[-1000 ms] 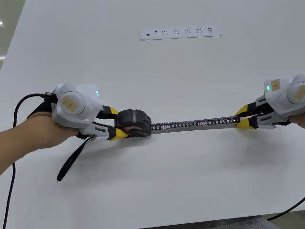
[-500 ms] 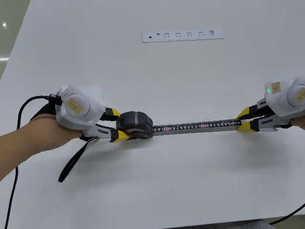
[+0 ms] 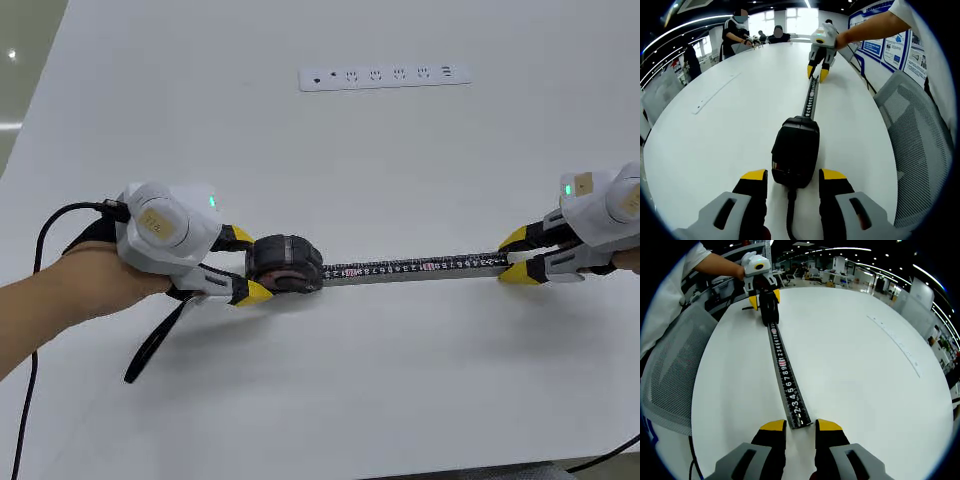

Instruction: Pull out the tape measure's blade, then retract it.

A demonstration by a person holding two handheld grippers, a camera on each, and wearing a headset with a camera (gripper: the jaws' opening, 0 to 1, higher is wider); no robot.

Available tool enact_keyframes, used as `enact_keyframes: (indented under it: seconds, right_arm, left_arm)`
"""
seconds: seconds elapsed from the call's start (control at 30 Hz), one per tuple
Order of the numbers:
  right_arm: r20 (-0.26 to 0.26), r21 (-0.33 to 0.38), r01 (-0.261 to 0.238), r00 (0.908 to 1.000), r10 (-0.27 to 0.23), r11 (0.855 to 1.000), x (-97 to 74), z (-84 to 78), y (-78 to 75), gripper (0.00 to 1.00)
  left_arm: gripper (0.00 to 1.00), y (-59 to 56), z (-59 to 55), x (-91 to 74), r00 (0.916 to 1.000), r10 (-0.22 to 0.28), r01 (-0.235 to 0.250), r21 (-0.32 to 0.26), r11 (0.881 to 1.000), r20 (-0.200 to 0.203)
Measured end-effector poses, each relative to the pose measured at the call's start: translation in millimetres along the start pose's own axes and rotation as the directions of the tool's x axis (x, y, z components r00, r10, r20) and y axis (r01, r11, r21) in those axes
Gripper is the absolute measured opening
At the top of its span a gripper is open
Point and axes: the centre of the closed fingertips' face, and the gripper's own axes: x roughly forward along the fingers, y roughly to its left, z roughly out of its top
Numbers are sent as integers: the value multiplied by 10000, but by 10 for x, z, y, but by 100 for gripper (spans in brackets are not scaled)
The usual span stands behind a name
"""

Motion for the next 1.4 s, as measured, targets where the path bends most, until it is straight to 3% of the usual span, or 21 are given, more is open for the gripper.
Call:
enact_keyframes:
  seconds: [0.23,0.43,0.53,0.6,0.77,1.1,1.4]
  right_arm:
    - [824,998,429,9953,-513,9941,-119,153,31,29]
    - [1110,1520,705,9899,-879,9859,-168,214,142,37]
    - [1285,1796,923,9849,-1164,9794,-205,240,182,40]
    - [1389,1928,1101,9806,-1382,9750,-231,257,177,42]
    - [1458,2002,1502,9726,-1810,9682,-279,313,217,47]
    - [1587,2318,1722,9643,-2118,9574,-311,389,395,55]
    - [1805,2489,1980,9523,-2462,9481,-392,498,542,65]
  left_arm:
    - [46,20,56,-125,9981,411,-382,-620,9973,469]
    - [49,-19,38,-261,9932,852,-768,-1040,9916,793]
    - [49,10,14,-336,9853,1423,-1301,-1246,9836,949]
    - [50,-9,0,-363,9843,1419,-1235,-1645,9786,1053]
    - [50,-54,-77,-438,9794,1739,-1532,-1832,9711,1028]
    - [53,-201,-154,-588,9632,2416,-2050,-2592,9438,1181]
    - [63,-288,-185,-750,9491,2859,-2341,-3110,9211,1324]
